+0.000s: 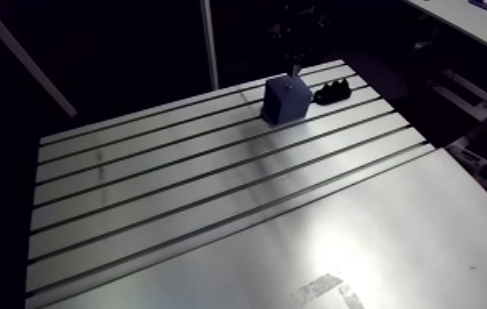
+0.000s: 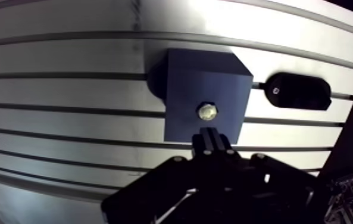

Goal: Pick up the M10 bolt and insert it into the hex recess until seated.

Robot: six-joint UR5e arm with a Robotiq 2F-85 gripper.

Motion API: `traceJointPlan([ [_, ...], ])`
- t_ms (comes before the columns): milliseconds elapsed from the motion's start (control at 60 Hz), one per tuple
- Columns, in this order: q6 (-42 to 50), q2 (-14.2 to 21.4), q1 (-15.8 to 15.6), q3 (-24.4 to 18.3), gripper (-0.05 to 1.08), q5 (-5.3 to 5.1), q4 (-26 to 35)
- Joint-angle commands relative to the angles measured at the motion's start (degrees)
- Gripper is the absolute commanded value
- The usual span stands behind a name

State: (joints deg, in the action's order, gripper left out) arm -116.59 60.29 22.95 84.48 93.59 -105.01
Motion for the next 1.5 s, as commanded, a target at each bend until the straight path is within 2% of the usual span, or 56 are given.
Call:
traceJointPlan([
  [17, 0.17, -0.65, -0.01, 0.62, 1.08, 0.13, -1.43],
  [1500, -0.88, -1.72, 0.34, 1.78, 1.08, -0.03, -3.63],
])
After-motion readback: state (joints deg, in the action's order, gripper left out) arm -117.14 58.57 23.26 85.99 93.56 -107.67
